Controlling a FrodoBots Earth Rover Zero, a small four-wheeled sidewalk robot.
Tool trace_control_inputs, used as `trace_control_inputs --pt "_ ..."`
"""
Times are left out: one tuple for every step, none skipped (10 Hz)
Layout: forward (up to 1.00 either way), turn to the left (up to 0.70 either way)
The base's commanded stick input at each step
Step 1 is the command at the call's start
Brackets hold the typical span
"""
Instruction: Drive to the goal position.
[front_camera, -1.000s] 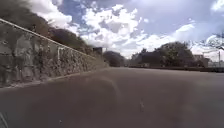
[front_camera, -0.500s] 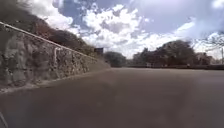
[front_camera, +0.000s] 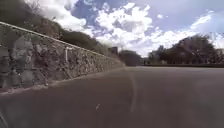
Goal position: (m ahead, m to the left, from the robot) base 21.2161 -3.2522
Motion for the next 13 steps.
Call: trace_control_inputs --pt "0.70 0.00" --pt "0.70 0.00" --pt "0.70 0.00" --pt "0.70 0.00" --pt "0.70 0.00" --pt "0.70 0.00" --pt "0.70 0.00" --pt "0.70 0.00" --pt "0.70 0.00" --pt "0.70 0.00" --pt "0.70 0.00" --pt "0.70 0.00" --pt "0.70 0.00"
